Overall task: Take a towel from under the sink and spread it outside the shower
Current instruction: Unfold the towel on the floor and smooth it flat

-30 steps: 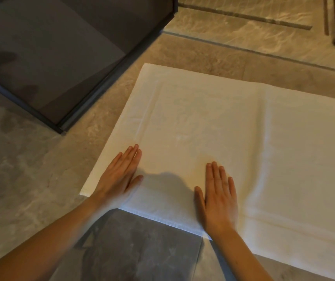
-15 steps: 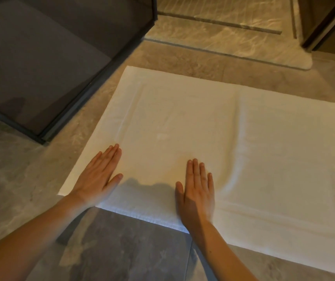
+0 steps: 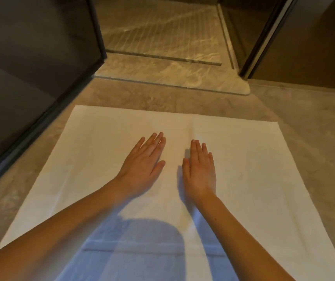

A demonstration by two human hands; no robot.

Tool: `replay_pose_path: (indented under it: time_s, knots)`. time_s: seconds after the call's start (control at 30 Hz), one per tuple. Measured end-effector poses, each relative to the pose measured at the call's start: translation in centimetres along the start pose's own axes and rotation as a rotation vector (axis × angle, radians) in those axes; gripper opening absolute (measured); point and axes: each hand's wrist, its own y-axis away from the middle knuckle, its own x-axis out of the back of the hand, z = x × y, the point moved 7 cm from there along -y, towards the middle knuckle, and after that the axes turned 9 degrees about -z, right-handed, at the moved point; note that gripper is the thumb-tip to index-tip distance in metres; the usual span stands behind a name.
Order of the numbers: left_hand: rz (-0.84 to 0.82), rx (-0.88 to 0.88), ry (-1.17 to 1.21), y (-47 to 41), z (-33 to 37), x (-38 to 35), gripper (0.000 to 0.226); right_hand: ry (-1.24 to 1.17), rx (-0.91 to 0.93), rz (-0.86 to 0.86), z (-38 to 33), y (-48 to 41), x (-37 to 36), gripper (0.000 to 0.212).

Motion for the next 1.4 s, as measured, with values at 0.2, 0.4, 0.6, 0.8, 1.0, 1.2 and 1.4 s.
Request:
replay_pose_path:
  time_s: [0.2, 0.4, 0.6, 0.8, 1.0, 1.2, 1.4]
  knots:
    - [-0.005, -0.027, -0.008, -10.2, 1.8, -1.1, 0.056, -0.064, -0.057, 0.029, 3.9, -3.6, 1.9, 0.053]
    - [-0.125, 0.048, -0.006, -13.9, -0.6, -5.7, 0.057, -0.138, 0.019, 0.029, 3.2, -7.0, 1.8, 0.052]
    - [-0.105, 0.011, -0.006, -14.0, -0.9, -6.4, 0.064, -0.296, 0.122, -0.005, -1.8, -12.2, -0.1, 0.052]
    - [-0.126, 0.030, 0.032, -14.0, -1.1, -6.2, 0.066, -0.573, 0.064, -0.038, -2.1, -15.1, -2.3, 0.052]
    - [-0.079, 0.007, 0.019, -14.0, -0.6, -6.0, 0.059, -0.249, 0.157, -0.065, 0.7, -15.7, -2.7, 0.053]
    - [-0.049, 0.011, 0.041, -14.0, -0.7, -6.0, 0.057, 0.043, 0.168, -0.090, 2.7, -15.9, -3.1, 0.055]
    - [-0.055, 0.022, 0.045, -13.9, -0.8, -5.9, 0.058, 0.116, 0.119, -0.064, 6.7, -15.8, -1.9, 0.056]
